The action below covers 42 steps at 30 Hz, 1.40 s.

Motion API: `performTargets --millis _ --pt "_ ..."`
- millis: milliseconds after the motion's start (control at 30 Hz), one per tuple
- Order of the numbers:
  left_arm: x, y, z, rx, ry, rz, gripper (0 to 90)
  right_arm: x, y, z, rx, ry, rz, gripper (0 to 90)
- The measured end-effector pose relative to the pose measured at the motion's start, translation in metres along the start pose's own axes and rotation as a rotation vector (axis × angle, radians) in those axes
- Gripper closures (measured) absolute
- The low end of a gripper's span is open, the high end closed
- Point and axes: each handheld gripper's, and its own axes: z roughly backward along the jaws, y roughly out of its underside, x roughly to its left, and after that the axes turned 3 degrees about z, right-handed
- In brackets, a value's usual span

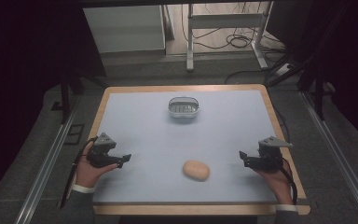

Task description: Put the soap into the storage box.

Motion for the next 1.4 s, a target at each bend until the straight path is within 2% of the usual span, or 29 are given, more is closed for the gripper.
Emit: performTargets --millis 167,767,900,1133,1233,1400 --pt "0.003 -0.001 -0.002 0.002 0.003 0.001 15.5 0.0 0.002 0.004 0.006 0.018 0.008 12.7" --pt "0.001 -0.002 -0.001 0.006 0.007 -0.001 15.4 0.0 0.001 0.006 0.0 0.009 0.017 13.0" --pt "-0.002 -0.003 0.003 -0.012 0.018 -0.007 15.5 0.004 -0.002 0.008 0.008 0.018 0.062 13.6" --pt "0.001 -0.003 0.006 -0.023 0.024 0.001 15.6 0.012 -0.012 0.01 0.0 -0.034 0.066 14.3" --pt "0.001 -0.003 0.005 -0.02 0.024 0.002 15.6 0.015 -0.018 0.011 -0.001 -0.042 0.079 14.7" --pt "0.001 -0.003 0.005 -0.024 0.03 0.014 15.3 0.022 -0.031 0.012 0.026 -0.068 0.126 15.3"
